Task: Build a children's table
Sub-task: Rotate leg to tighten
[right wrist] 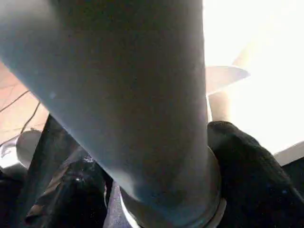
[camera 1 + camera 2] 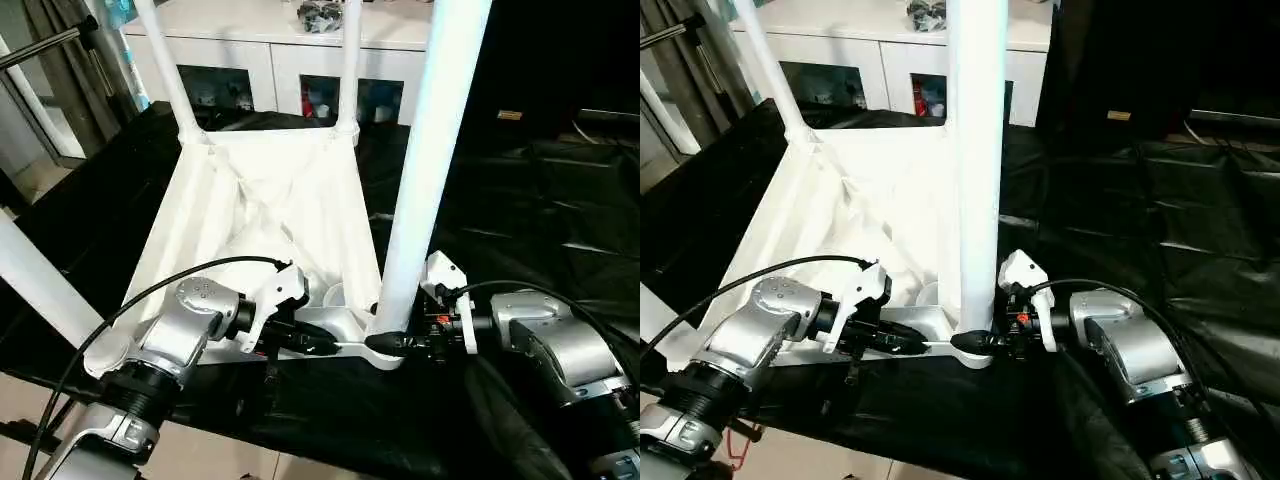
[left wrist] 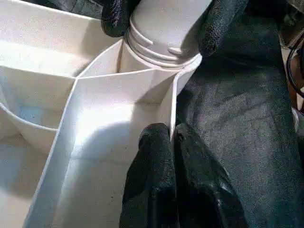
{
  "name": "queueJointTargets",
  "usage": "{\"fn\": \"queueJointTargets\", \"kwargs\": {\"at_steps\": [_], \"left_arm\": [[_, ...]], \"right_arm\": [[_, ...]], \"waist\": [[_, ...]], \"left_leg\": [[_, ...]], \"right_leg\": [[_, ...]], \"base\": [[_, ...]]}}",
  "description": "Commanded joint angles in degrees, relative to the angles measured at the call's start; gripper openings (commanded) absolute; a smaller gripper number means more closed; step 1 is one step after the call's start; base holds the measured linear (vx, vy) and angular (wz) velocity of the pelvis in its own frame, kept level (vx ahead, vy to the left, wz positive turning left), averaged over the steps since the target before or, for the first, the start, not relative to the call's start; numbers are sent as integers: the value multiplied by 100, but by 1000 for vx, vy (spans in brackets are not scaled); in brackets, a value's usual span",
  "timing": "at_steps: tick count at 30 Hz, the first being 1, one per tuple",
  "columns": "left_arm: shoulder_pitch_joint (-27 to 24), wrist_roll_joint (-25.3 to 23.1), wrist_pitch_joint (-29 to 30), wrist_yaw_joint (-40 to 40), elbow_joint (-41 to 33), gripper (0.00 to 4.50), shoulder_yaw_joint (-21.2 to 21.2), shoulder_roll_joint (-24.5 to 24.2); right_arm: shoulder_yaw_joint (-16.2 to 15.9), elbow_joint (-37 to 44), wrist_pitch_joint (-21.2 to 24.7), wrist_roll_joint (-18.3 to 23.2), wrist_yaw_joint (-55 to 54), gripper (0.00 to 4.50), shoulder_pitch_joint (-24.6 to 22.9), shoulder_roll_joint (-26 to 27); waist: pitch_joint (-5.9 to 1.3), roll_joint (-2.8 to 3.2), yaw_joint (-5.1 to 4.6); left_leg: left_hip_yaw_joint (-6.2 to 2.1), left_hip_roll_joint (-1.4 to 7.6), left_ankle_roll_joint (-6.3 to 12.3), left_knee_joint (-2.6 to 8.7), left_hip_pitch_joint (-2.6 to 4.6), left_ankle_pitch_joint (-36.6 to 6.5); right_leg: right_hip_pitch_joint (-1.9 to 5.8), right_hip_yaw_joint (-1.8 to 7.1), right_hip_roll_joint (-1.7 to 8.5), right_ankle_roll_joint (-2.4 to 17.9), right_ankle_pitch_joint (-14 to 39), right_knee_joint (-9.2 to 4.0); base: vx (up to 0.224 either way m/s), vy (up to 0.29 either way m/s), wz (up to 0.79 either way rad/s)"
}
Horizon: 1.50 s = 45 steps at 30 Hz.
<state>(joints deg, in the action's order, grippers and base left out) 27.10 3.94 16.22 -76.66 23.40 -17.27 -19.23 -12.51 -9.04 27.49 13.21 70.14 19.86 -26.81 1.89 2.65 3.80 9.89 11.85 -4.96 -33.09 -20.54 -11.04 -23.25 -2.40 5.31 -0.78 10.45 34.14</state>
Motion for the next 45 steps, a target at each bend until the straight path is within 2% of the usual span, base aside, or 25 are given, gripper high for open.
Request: {"fn": "queueJointTargets", "kwargs": {"at_steps": [1, 3, 4, 5, 6, 8, 9, 11, 15, 17, 18, 19, 20, 22, 23, 25, 28, 30, 31, 32, 35, 38, 42, 43, 45], "left_arm": [[110, 121, -95, 359, -75, 0, 152, 114], [267, -109, 12, 1350, 237, 0, 388, 432], [277, -117, 29, 1415, 251, 0, 406, 457], [317, -137, 118, 1704, 296, 0, 476, 588], [336, -147, 160, 1873, 317, 0, 510, 673], [370, -153, 250, 2207, 357, 0, 568, 856], [370, -153, 250, 2207, 357, 0, 568, 856], [399, -198, 386, 2534, 357, 0, 504, 1171], [414, -264, 457, 2710, 338, 0, 430, 1463], [394, -220, 501, 2621, 212, 0, 342, 1612], [386, -209, 508, 2583, 178, 0, 321, 1633], [386, -209, 508, 2583, 178, 0, 321, 1633], [384, -207, 501, 2579, 169, 0, 321, 1617], [355, -178, 437, 2419, 124, 0, 298, 1485], [303, -144, 421, 2238, 49, 0, 274, 1358], [239, -93, 403, 1907, -54, 0, 196, 1188], [195, -59, 389, 1622, -135, 0, 135, 1019], [158, 11, 390, 1195, -260, 0, 90, 758], [155, 36, 384, 1098, -285, 0, 86, 705], [158, 64, 398, 983, -308, 0, 82, 635], [164, 111, 358, 654, -341, 0, 58, 437], [151, 173, 368, 160, -425, 0, -4, 129], [191, 156, 354, 169, -340, 0, 1, 83], [198, 152, 349, 165, -331, 0, -5, 79], [214, 175, 379, 136, -340, 0, 3, 77]], "right_arm": [[-487, 178, 69, 162, 434, 272, -152, 129], [-401, 210, -57, 130, 45, 271, -350, 361], [-390, 206, -65, 123, -4, 268, -366, 388], [-289, 94, -130, 55, -402, 266, -398, 605], [-216, -8, -196, -13, -709, 264, -396, 764], [-57, -267, -279, -176, -1428, 259, -353, 1113], [-57, -267, -279, -176, -1428, 257, -353, 1113], [171, -788, -264, -459, -2630, 255, -189, 1633], [315, -1092, -147, -561, -3294, 254, -67, 2050], [150, -1019, -147, -561, -3134, 254, -35, 2256], [114, -996, -162, -561, -3068, 288, -30, 2298], [114, -996, -162, -561, -3068, 288, -30, 2298], [167, -1020, -144, -522, -3048, 309, -3, 2305], [274, -1002, -129, -422, -2932, 327, 32, 2233], [248, -918, -143, -403, -2784, 332, 29, 2105], [191, -710, -131, -316, -2448, 350, -22, 1894], [113, -446, -99, -178, -2013, 362, -96, 1609], [-34, -113, -84, -39, -1264, 362, -197, 1098], [-66, -56, -71, -8, -1093, 362, -213, 994], [-107, 4, -45, 23, -904, 362, -221, 861], [-171, 115, 19, 92, -431, 362, -223, 566], [-254, 86, 9, 49, 69, 348, -147, 272], [-398, 96, 134, 132, 293, 321, -107, 123], [-429, 105, 145, 132, 339, 313, -105, 94], [-483, 149, 163, 115, 388, 301, -113, 77]], "waist": [[-317, -89, -4], [-299, -107, 10], [-295, -113, 8], [-263, -120, 16], [-253, -163, 9], [-231, -106, -49], [-228, -120, -85], [-234, -97, -149], [-240, -97, -240], [-243, -88, -242], [-253, -85, -237], [-259, -71, -232], [-260, -119, -242], [-259, -94, -235], [-255, -54, -241], [-272, -70, -254], [-295, -77, -244], [-325, -82, -219], [-336, -72, -198], [-345, -105, -194], [-352, -82, -86], [-332, -53, -31], [-313, -51, -13], [-308, -57, -13], [-307, -123, -20]], "left_leg": [[58, 70, 430, 322, -2, -767], [64, 77, 420, 326, 14, -843], [68, 77, 409, 328, 18, -883], [66, 67, 310, 360, 19, -1113], [69, 65, 266, 372, 18, -1180], [22, 46, 78, 415, 27, -1481], [23, 41, 57, 420, 20, -1520], [2, 15, 7, 429, 17, -1592], [-14, -3, 3, 431, 0, -1668], [-4, -4, 68, 424, 20, -1742], [-5, -2, 100, 427, -5, -1673], [-4, 10, 117, 431, -6, -1605], [7, 12, 135, 426, -10, -1585], [5, 16, 143, 435, -7, -1588], [-1, 17, 134, 442, -3, -1653], [-8, 22, 151, 439, -18, -1654], [5, 37, 235, 419, -15, -1410], [17, 51, 335, 380, -8, -1159], [34, 51, 441, 358, -10, -955], [48, 44, 532, 337, -26, -753], [61, 62, 689, 301, 3, -484], [60, 77, 624, 322, 8, -687], [57, 81, 437, 339, 19, -938], [56, 84, 395, 348, 22, -985], [57, 82, 365, 350, 16, -1000]], "right_leg": [[322, 139, 171, 1536, 557, -319], [305, 148, 173, 1518, 682, -347], [302, 155, 176, 1498, 762, -360], [297, 155, 181, 1374, 1286, -407], [285, 157, 184, 1297, 1502, -430], [269, 140, 205, 979, 2336, -496], [263, 141, 195, 931, 2405, -515], [259, 131, 189, 797, 2564, -538], [255, 111, 171, 687, 2674, -576], [236, 119, 159, 699, 2626, -587], [252, 125, 163, 720, 2513, -571], [252, 129, 159, 768, 2339, -559], [252, 130, 149, 817, 2213, -550], [255, 128, 155, 862, 2170, -537], [254, 128, 159, 872, 2200, -538], [280, 129, 157, 900, 2050, -525], [301, 134, 154, 1085, 1504, -473], [322, 141, 154, 1233, 1032, -419], [321, 143, 147, 1344, 658, -385], [326, 141, 145, 1465, 321, -351], [328, 134, 140, 1651, -98, -290], [328, 117, 152, 1666, 137, -302], [321, 133, 161, 1629, 477, -325], [317, 136, 164, 1606, 569, -335], [324, 141, 164, 1558, 670, -342]], "base": [[0, 0, 0], [0, 0, 0], [0, 0, 0], [0, 0, 0], [0, 0, 0], [0, 0, 0], [0, 0, 0], [0, 0, 0], [0, 0, 0], [0, 0, 0], [0, 0, 0], [0, 0, 0], [0, 0, 0], [0, 0, 0], [0, 0, 0], [0, 0, 0], [0, 0, 0], [0, 0, 0], [0, 0, 0], [0, 0, 0], [0, 0, 0], [0, 0, 0], [0, 0, 0], [0, 0, 0], [0, 0, 0]]}}
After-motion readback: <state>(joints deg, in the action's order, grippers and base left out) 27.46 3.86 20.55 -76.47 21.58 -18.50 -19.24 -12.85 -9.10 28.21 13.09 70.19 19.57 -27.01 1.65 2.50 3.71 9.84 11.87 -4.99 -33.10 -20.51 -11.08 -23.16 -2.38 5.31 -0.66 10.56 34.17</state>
